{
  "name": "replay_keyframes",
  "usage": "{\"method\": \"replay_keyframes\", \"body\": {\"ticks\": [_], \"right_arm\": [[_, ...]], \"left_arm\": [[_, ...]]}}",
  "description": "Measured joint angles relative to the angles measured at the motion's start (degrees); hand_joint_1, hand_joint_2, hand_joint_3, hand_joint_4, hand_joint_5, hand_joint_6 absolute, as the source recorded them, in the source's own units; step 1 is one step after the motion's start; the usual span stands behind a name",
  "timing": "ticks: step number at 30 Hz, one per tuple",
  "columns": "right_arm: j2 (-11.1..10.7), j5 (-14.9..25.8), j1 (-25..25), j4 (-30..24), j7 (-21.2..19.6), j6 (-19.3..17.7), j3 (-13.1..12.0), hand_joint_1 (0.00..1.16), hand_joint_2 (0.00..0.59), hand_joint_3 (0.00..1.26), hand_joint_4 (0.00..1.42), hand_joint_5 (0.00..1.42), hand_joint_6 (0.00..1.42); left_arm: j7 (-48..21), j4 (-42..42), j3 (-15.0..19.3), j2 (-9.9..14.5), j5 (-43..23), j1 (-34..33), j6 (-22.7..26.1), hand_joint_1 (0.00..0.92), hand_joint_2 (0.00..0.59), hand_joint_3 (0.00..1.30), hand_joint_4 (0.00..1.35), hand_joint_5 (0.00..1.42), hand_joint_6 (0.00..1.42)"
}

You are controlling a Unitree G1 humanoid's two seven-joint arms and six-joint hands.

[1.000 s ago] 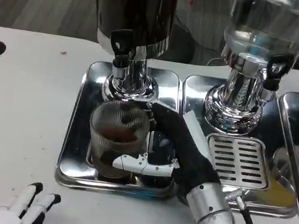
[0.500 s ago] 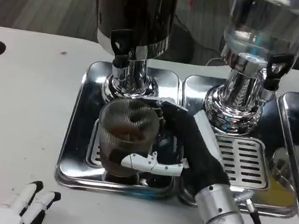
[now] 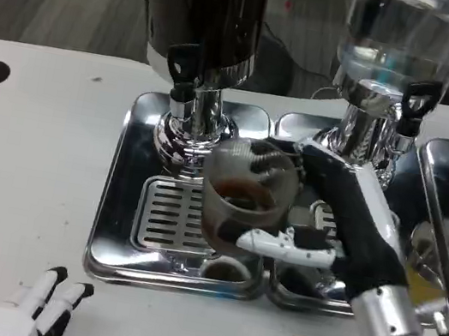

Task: Grasp the cup under the faucet to collect the drink, then remove the cup.

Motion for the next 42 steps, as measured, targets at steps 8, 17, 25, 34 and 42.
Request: {"method": "replay_keyframes", "body": {"ticks": [8, 17, 25, 34, 42], "right_arm": [[-2.95, 1.29, 3.97, -3.23, 1.53, -1.54, -1.96, 0.82, 0.067, 0.50, 0.52, 0.58, 0.40], [-5.51, 2.94, 9.76, -5.86, 3.52, -4.92, -3.27, 0.82, 0.078, 0.50, 0.52, 0.58, 0.41], [-8.64, 4.80, 16.06, -6.34, 4.65, -10.50, -6.50, 0.83, 0.081, 0.50, 0.52, 0.58, 0.41], [-10.84, 5.39, 21.11, -4.67, 5.31, -19.71, -9.29, 0.83, 0.086, 0.50, 0.51, 0.58, 0.41], [-11.54, 5.98, 22.09, 3.69, 5.32, -27.07, -11.01, 0.83, 0.092, 0.50, 0.51, 0.58, 0.41]], "left_arm": [[-0.01, 0.01, -0.47, 0.22, -0.03, -0.67, 0.26, 0.000, 0.089, 0.13, 0.00, 0.10, 0.33], [0.00, 0.71, -1.20, 0.30, -0.01, -0.72, 0.78, 0.000, 0.078, 0.14, 0.01, 0.11, 0.33], [0.11, 1.48, -1.62, 0.25, 0.05, -1.10, 1.11, 0.000, 0.077, 0.14, 0.01, 0.11, 0.33], [0.24, 1.61, -2.58, -0.11, 1.86, -1.88, 2.15, 0.000, 0.076, 0.14, 0.01, 0.12, 0.33], [0.23, 1.59, -4.42, -0.93, 3.99, -2.11, 3.19, 0.000, 0.074, 0.14, 0.01, 0.13, 0.34]]}}
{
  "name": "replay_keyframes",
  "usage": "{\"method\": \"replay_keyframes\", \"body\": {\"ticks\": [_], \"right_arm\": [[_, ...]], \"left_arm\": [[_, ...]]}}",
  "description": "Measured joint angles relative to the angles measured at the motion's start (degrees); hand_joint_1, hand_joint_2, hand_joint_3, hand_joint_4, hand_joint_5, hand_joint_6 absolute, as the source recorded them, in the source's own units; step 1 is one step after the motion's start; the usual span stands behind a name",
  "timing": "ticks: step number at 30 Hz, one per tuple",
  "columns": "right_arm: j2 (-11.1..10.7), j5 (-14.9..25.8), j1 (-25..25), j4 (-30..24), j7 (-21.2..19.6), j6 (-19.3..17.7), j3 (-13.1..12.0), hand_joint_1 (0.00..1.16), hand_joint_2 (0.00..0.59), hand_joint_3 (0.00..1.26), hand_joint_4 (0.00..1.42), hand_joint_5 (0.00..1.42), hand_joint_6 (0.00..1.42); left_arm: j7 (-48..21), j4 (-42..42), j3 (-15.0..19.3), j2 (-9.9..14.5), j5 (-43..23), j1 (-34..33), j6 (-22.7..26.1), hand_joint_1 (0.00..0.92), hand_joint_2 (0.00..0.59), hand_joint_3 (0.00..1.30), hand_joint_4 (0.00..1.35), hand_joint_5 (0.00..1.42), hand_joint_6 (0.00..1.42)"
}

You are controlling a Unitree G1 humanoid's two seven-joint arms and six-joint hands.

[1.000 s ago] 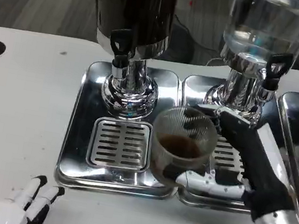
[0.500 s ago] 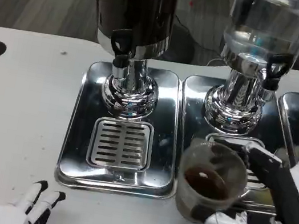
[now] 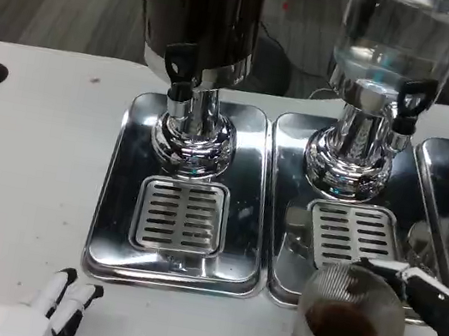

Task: Grasp the cup under the faucet to collect the drink, then remove the cup.

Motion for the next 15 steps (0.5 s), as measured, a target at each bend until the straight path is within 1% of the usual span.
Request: {"method": "replay_keyframes", "body": {"ticks": [4, 6, 9, 13, 15], "right_arm": [[0.11, -0.14, -0.36, 3.97, 0.00, -3.30, 0.02, 0.83, 0.094, 0.50, 0.51, 0.58, 0.41], [0.37, -0.19, -0.90, 6.82, 0.00, -4.99, 0.04, 0.83, 0.094, 0.50, 0.51, 0.58, 0.41], [0.83, -0.19, -1.62, 9.64, -0.02, -6.48, 0.04, 0.83, 0.094, 0.50, 0.51, 0.58, 0.41], [1.66, -0.19, -3.14, 14.55, -0.05, -9.58, 0.04, 0.83, 0.095, 0.49, 0.51, 0.58, 0.41], [1.81, -0.19, -3.59, 15.89, -0.06, -10.48, 0.05, 0.83, 0.095, 0.49, 0.51, 0.58, 0.41]], "left_arm": [[0.00, -0.07, -0.79, -0.37, 0.44, 0.23, 0.31, 0.000, 0.076, 0.14, 0.01, 0.13, 0.34], [0.00, -0.53, -1.35, -0.62, 0.61, 0.67, 0.53, 0.000, 0.077, 0.14, 0.01, 0.13, 0.34], [0.00, -1.29, -1.48, -0.74, 1.63, 1.00, 0.78, 0.000, 0.078, 0.14, 0.01, 0.13, 0.34], [0.00, -2.35, -1.62, -1.09, 2.67, 1.95, 0.94, 0.000, 0.079, 0.14, 0.01, 0.13, 0.34], [0.00, -2.42, -1.67, -1.24, 2.78, 2.24, 1.03, 0.000, 0.079, 0.14, 0.01, 0.13, 0.34]]}}
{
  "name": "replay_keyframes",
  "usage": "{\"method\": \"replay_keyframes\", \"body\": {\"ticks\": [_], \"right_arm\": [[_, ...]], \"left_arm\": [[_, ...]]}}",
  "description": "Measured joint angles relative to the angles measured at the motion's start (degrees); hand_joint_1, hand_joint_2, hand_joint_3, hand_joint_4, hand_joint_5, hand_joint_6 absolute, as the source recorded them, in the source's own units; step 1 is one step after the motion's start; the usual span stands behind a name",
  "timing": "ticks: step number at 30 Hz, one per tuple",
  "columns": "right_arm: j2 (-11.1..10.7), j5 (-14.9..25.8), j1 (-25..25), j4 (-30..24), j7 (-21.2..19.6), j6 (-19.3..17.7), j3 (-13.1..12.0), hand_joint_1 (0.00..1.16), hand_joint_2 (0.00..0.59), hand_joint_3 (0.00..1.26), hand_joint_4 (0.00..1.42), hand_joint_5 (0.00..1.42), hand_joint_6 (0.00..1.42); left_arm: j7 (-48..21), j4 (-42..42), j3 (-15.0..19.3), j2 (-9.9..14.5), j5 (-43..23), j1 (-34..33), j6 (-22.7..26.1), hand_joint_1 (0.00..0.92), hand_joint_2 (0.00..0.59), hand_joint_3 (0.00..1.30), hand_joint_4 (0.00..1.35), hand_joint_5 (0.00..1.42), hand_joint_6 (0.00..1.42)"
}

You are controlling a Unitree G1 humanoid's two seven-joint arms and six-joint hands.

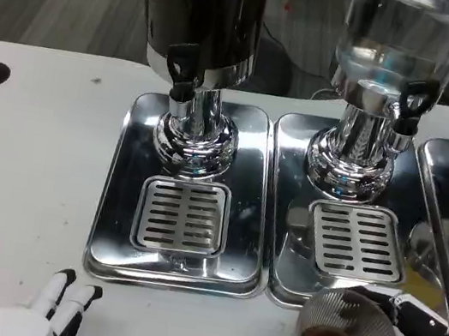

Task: Grasp the cup under the faucet to collect the drink, then remove the cup.

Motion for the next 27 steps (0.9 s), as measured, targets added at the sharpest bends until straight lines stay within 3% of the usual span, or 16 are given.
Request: {"method": "replay_keyframes", "body": {"ticks": [10, 22, 24, 27], "right_arm": [[0.55, -1.48, -2.06, 6.33, -1.38, -4.54, -0.39, 0.83, 0.096, 0.49, 0.51, 0.58, 0.39], [0.57, -10.76, -3.71, 9.72, -8.45, -7.31, -2.13, 0.85, 0.091, 0.48, 0.50, 0.55, 0.36], [0.54, -12.06, -3.88, 9.75, -9.68, -7.44, -2.10, 0.84, 0.089, 0.44, 0.45, 0.50, 0.29], [0.35, -13.86, -4.11, 9.73, -11.27, -7.54, -1.75, 0.77, 0.092, 0.25, 0.31, 0.40, 0.18]], "left_arm": [[-0.02, -1.37, -0.61, -0.87, 2.08, 0.72, 0.20, 0.000, 0.079, 0.14, 0.01, 0.13, 0.34], [-0.02, -2.22, -0.39, -0.97, 2.01, 1.41, 0.19, 0.000, 0.083, 0.14, 0.01, 0.13, 0.34], [-0.02, -2.23, -0.15, -0.96, 1.94, 1.43, 0.19, 0.000, 0.083, 0.14, 0.01, 0.13, 0.35], [-0.02, -2.23, 0.10, -0.93, 1.69, 1.47, 0.18, 0.000, 0.083, 0.14, 0.01, 0.13, 0.35]]}}
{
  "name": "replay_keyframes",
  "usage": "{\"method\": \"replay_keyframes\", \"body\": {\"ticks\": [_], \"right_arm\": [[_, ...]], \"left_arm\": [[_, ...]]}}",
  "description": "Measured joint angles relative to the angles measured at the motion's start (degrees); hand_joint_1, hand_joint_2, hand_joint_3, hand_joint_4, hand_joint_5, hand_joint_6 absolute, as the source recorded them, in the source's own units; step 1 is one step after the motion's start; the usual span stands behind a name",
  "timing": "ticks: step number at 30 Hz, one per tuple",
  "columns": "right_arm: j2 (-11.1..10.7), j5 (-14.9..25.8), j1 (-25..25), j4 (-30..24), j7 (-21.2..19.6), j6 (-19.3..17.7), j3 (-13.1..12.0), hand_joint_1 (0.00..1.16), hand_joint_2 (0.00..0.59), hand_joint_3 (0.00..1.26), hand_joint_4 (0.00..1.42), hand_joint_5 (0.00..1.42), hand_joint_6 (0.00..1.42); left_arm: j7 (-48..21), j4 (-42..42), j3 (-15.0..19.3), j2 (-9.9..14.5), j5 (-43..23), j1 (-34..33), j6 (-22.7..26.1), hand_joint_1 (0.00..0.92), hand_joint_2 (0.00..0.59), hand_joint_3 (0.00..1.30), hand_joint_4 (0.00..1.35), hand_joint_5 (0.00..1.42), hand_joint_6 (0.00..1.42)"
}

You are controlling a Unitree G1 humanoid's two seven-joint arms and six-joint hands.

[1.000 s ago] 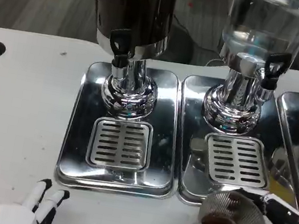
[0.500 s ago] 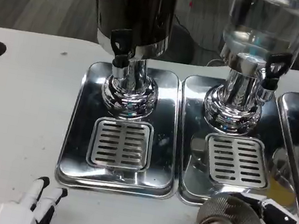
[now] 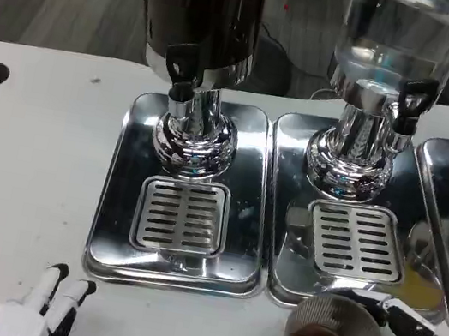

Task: Grasp the cup under the faucet to collect the drink, then remove the cup.

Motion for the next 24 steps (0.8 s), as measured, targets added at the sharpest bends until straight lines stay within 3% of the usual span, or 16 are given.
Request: {"method": "replay_keyframes", "body": {"ticks": [8, 15, 18, 20, 21, 24], "right_arm": [[-0.91, -0.54, -0.12, -1.81, -0.53, 0.00, 2.52, 0.71, 0.085, 0.18, 0.22, 0.35, 0.16], [-1.21, 4.53, 0.37, -5.36, 1.44, 0.35, 3.65, 0.68, 0.095, 0.12, 0.15, 0.29, 0.14], [-1.49, 9.51, 1.45, -9.18, 3.23, 1.31, 3.84, 0.66, 0.105, 0.14, 0.14, 0.28, 0.14], [-2.06, 12.77, 2.29, -12.04, 4.67, 2.24, 4.06, 0.59, 0.158, 0.17, 0.15, 0.26, 0.14], [-2.24, 13.58, 2.53, -12.98, 4.97, 2.60, 4.09, 0.52, 0.213, 0.20, 0.15, 0.25, 0.13], [-3.39, 19.21, 4.68, -19.78, 7.83, 6.07, 4.56, 0.47, 0.383, 0.22, 0.15, 0.20, 0.11]], "left_arm": [[0.00, 0.01, 0.15, 0.07, -0.97, 0.06, -0.02, 0.000, 0.083, 0.14, 0.01, 0.13, 0.35], [0.04, 0.06, 0.53, 0.17, -2.20, 0.08, -0.05, 0.000, 0.082, 0.14, 0.01, 0.13, 0.35], [0.28, 0.08, 0.91, 0.21, -2.45, 0.10, -0.12, 0.000, 0.082, 0.14, 0.01, 0.13, 0.35], [0.34, 0.09, 1.13, 0.23, -3.01, 0.07, -0.17, 0.000, 0.082, 0.14, 0.01, 0.13, 0.35], [0.37, 0.09, 1.17, 0.24, -3.11, 0.06, -0.18, 0.000, 0.082, 0.14, 0.01, 0.13, 0.35], [0.48, 0.10, 1.34, 0.31, -4.18, -0.13, -0.35, 0.000, 0.082, 0.14, 0.01, 0.13, 0.35]]}}
